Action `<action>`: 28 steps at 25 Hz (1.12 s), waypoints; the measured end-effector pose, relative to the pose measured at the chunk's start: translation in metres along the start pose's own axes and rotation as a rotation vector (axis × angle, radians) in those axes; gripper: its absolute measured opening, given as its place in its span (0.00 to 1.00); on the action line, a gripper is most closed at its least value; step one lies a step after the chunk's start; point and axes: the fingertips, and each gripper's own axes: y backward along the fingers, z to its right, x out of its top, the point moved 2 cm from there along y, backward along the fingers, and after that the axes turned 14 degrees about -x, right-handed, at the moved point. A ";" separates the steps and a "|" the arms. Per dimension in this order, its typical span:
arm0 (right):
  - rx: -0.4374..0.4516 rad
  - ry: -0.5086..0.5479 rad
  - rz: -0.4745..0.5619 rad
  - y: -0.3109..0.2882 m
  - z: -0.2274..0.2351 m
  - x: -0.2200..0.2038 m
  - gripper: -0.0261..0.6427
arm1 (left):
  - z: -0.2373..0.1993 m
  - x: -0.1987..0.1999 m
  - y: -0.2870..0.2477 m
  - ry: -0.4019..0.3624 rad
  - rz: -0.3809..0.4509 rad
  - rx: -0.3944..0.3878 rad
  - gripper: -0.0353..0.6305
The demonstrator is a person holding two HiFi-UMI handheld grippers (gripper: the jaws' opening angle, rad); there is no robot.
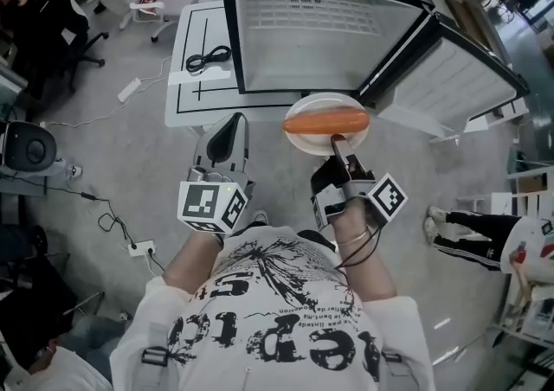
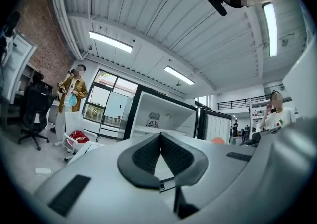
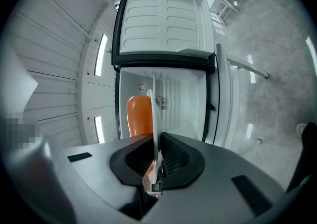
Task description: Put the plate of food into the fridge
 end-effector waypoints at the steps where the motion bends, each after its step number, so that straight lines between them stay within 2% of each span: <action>1: -0.002 0.003 0.003 -0.007 -0.001 -0.005 0.08 | -0.008 -0.001 0.001 0.004 0.001 -0.003 0.06; 4: -0.005 0.018 0.006 -0.019 -0.008 -0.018 0.08 | -0.023 -0.002 0.007 0.024 0.009 -0.014 0.06; 9: -0.009 0.023 -0.007 -0.045 -0.019 -0.006 0.08 | -0.034 -0.008 -0.015 0.036 -0.005 -0.015 0.06; 13: 0.006 0.038 -0.038 -0.074 -0.030 -0.008 0.08 | -0.052 -0.008 -0.025 0.019 0.001 0.001 0.06; 22: 0.058 0.047 -0.078 -0.140 -0.078 0.035 0.08 | -0.070 0.001 -0.095 -0.003 0.012 0.000 0.06; 28: 0.040 0.039 -0.068 -0.174 -0.096 0.062 0.08 | -0.083 0.004 -0.131 -0.009 0.001 0.004 0.06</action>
